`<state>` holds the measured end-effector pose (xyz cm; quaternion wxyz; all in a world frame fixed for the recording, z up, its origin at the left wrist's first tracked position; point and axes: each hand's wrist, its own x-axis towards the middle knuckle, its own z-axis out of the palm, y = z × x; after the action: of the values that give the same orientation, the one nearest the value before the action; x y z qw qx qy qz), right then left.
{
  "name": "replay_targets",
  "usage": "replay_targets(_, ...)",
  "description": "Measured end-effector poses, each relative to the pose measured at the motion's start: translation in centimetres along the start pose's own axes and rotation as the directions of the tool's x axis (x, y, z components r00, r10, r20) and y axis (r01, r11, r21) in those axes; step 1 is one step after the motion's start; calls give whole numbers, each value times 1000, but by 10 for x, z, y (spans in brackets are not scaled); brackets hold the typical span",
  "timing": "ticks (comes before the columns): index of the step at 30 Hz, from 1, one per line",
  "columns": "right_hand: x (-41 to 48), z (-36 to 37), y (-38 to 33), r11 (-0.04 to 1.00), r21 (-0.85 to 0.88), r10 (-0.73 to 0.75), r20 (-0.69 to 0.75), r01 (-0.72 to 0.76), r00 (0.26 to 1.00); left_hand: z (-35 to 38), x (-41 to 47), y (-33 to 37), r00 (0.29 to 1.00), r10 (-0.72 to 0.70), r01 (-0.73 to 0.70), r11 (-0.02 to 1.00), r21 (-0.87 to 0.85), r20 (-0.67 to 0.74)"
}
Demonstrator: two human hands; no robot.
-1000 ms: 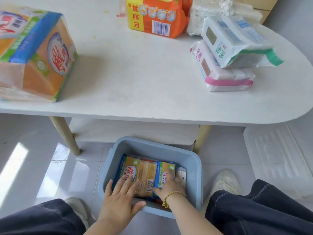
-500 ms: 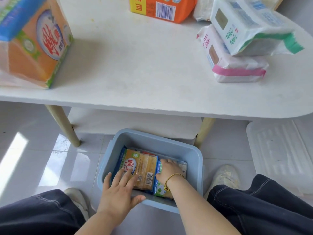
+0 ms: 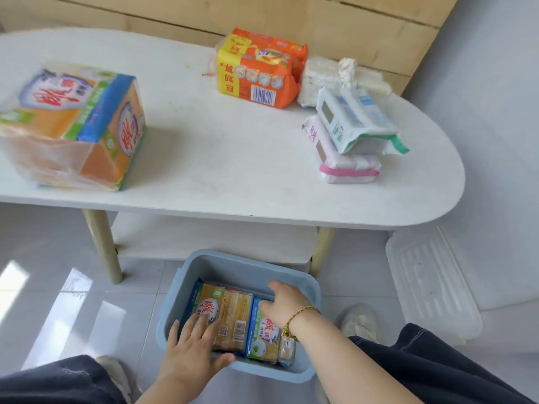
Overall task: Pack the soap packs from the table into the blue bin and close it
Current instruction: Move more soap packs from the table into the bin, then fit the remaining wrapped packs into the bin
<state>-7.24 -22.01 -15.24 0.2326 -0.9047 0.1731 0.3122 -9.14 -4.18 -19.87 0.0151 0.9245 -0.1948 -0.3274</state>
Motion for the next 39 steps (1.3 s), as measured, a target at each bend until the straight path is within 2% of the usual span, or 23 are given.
replay_targets(2,-32,-29,-11,997,44,-55,-26,56,998,-12,-6,7,997,-5,2,999,-39,-71)
replay_targets(4,-68,-61,-23,984,114,-126,-98,137,987,-30,-14,21,970,91,-105,993,-48,-227)
replay_targets(7,-117,-114,-35,912,284,-237,-225,296,945,-74,-34,44,866,220,-288,953,-89,-449)
replay_targets(9,-141,-151,-38,830,403,-223,-395,386,891,-107,-58,53,745,295,-429,899,-89,-598)
replay_targets(11,-150,-188,-38,771,430,-102,-646,471,756,-135,-74,55,535,335,-530,848,0,-775)
replay_targets(12,-147,-204,-35,768,409,-34,-742,493,669,-148,-79,54,450,341,-543,838,50,-825)
replay_targets(13,-144,-218,-34,793,381,21,-797,476,603,-164,-85,51,404,343,-536,840,84,-848)
replay_targets(14,-136,-229,-34,842,363,70,-807,399,587,-176,-87,47,380,343,-511,852,114,-859)
replay_targets(15,-128,-237,-34,889,345,97,-786,303,610,-188,-89,43,375,336,-452,880,146,-864)
replay_targets(16,-119,-245,-34,907,353,120,-737,227,665,-197,-89,37,371,345,-381,903,197,-862)
replay_targets(19,-101,-258,-43,893,433,192,-608,119,771,-209,-84,21,563,280,-188,960,209,-777)
replay_targets(21,-93,-262,-48,876,475,215,-537,82,816,-208,-78,12,614,255,-124,966,228,-747)
replay_targets(23,-88,-264,-49,860,509,217,-437,41,873,-204,-71,7,639,238,-99,968,229,-732)
replay_targets(25,-84,-267,-49,855,519,206,-354,8,912,-202,-66,6,624,223,-83,972,221,-749)
replay_targets(27,-84,-272,-50,848,530,212,-320,-11,923,-201,-62,5,601,227,-75,971,228,-766)
replay_targets(33,-84,-274,-57,863,504,200,-293,-27,935,-201,-61,3,629,204,-84,977,196,-750)
replay_targets(39,-85,-269,-69,884,455,102,-410,106,906,-203,-63,2,621,232,-101,971,217,-749)
